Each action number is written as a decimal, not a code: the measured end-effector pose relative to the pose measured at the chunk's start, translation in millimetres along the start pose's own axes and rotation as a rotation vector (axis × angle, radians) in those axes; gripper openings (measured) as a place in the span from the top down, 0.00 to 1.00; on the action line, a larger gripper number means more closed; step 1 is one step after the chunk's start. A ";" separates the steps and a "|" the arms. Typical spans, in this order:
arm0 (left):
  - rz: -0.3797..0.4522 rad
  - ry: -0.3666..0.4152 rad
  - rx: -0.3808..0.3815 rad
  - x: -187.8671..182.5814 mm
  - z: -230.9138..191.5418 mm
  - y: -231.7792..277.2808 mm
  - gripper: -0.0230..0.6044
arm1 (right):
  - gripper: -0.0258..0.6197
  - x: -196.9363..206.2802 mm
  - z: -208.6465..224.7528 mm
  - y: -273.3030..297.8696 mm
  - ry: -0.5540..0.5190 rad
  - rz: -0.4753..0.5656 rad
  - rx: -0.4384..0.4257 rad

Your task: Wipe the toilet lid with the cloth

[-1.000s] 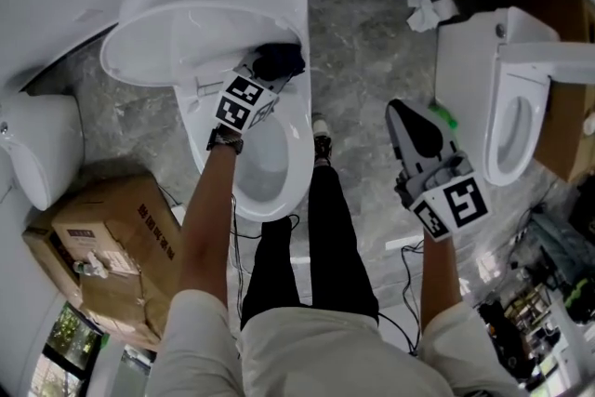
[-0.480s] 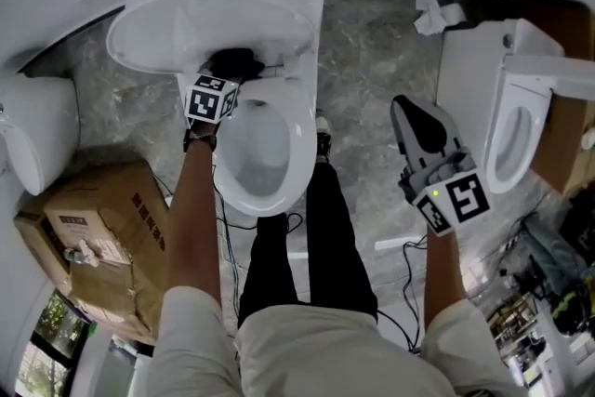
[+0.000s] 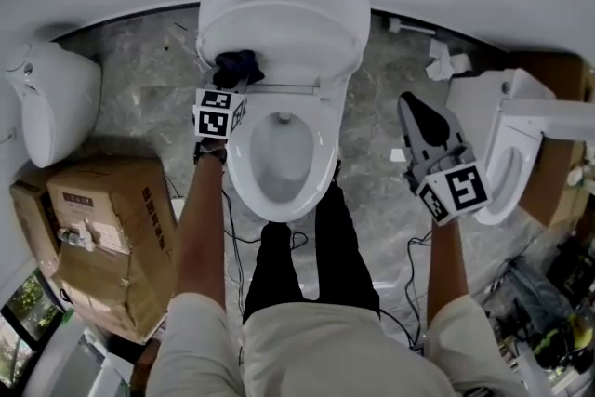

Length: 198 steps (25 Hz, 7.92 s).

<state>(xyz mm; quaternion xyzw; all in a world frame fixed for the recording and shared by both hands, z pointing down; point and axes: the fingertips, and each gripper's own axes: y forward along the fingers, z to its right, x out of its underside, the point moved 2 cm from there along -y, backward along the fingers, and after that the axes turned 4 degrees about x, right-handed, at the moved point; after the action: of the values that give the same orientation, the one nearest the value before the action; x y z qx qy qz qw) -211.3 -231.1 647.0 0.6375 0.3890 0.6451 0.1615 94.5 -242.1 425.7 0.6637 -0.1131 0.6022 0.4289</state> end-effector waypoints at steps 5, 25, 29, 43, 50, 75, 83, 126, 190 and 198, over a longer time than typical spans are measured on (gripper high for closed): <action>0.204 0.006 0.009 -62.3 25.0 -69.2 0.82 | 0.91 -32.1 -19.9 33.8 -0.155 -0.035 -0.084; 0.449 -0.081 -0.088 -121.6 77.2 -230.5 0.82 | 0.78 -37.5 -31.3 154.9 -0.563 -0.227 -0.184; 0.465 -0.050 -0.081 -126.4 83.9 -240.3 0.82 | 0.78 -32.7 -33.1 161.2 -0.616 -0.255 -0.184; 0.448 0.025 -0.094 -103.5 90.5 -282.3 0.82 | 0.86 -30.7 -45.8 140.4 -0.648 -0.303 -0.128; 0.444 0.019 -0.097 -90.0 91.1 -299.0 0.82 | 0.86 -25.9 -69.0 109.6 -0.703 -0.285 -0.109; 0.395 0.035 -0.041 -13.2 105.5 -364.5 0.82 | 0.78 124.5 -203.9 -46.6 -0.856 -0.479 -0.406; 0.381 0.034 -0.007 14.4 119.4 -361.8 0.82 | 0.74 161.4 -223.9 -68.6 -0.850 -0.542 -0.505; 0.213 0.014 0.190 82.9 155.6 -218.6 0.82 | 0.65 305.9 -283.5 -97.2 -0.629 -0.574 -0.697; 0.037 0.012 0.199 124.9 149.7 -160.7 0.82 | 0.71 377.1 -277.9 -36.3 -0.072 -0.825 -0.529; -0.046 0.008 0.101 126.6 66.2 -82.2 0.82 | 0.90 284.1 -205.1 5.0 -0.013 -0.549 -0.311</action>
<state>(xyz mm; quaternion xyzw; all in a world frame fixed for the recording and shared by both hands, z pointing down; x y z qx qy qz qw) -189.3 -69.3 669.3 0.6333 0.4362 0.6232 0.1424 17.8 3.7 663.4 0.5998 -0.0232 0.4350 0.6712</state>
